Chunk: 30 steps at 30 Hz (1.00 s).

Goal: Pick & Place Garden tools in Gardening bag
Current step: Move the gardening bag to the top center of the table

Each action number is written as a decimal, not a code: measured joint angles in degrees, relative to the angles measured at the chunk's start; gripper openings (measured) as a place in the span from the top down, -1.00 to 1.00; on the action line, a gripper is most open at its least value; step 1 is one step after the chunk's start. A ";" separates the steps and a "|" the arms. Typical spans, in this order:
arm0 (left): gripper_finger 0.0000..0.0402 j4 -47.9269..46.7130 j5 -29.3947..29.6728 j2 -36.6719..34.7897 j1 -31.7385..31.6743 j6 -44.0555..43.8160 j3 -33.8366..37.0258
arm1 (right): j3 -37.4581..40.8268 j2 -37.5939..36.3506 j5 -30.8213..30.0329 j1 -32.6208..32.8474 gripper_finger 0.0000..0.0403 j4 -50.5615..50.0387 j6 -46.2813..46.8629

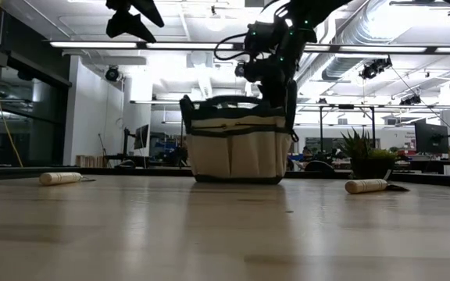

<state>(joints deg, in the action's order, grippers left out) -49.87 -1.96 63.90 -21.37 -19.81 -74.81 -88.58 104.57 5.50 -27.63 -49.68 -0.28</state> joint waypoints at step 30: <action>-0.11 -0.14 -2.79 0.00 0.02 -1.47 0.00 | 0.02 -0.09 1.20 -3.28 0.92 -2.89 24.91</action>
<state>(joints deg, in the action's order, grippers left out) -50.01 -4.74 63.90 -21.34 -21.28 -74.81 -88.55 104.49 6.71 -30.91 -52.57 24.62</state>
